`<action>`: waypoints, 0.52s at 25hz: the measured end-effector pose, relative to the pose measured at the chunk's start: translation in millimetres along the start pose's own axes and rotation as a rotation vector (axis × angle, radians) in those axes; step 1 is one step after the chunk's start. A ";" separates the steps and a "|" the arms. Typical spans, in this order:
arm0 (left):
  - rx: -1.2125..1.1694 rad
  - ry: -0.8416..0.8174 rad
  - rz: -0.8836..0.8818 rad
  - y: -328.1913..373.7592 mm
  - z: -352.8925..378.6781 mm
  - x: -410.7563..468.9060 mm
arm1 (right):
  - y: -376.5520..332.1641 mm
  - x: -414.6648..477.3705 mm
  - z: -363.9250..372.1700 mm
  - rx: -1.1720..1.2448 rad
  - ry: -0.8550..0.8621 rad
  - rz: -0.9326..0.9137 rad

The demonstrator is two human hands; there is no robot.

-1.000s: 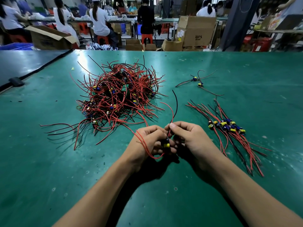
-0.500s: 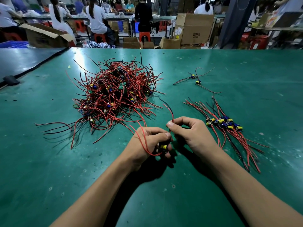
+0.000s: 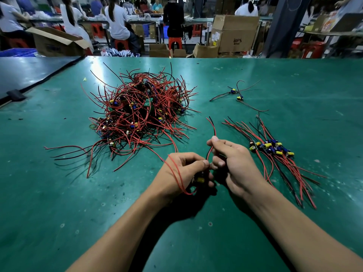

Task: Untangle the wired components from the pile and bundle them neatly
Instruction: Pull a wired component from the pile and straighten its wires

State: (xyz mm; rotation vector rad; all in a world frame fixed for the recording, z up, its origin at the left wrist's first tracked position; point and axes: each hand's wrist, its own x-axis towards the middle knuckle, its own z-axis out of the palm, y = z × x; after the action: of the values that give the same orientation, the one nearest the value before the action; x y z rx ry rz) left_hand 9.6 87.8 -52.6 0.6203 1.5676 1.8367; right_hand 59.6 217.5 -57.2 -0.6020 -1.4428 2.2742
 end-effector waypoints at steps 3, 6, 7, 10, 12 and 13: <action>0.018 0.063 0.024 -1.3 1.5 1.9 | 4.3 -4.8 2.2 -0.064 -0.070 0.018; -0.044 0.085 0.012 -1.7 1.5 3.1 | 3.7 -5.4 -1.8 -0.148 -0.100 -0.053; -0.041 0.095 0.013 -1.7 0.0 3.2 | 3.0 -4.8 -4.5 -0.185 -0.119 -0.076; 0.021 0.078 0.034 -2.7 -3.9 3.0 | -2.4 -1.9 -13.5 -0.262 -0.206 -0.044; 0.026 0.039 0.029 -3.1 -5.3 2.1 | -7.5 -1.0 -19.5 -0.286 -0.254 0.021; 0.037 0.024 0.026 -3.0 -5.5 1.6 | -10.2 -0.7 -22.0 -0.308 -0.258 0.034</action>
State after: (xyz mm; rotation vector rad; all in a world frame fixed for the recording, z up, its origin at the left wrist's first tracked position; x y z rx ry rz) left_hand 5.1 85.4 -56.6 0.6411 1.6198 1.8443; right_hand 73.0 237.8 -56.1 -0.4325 -1.9429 2.2364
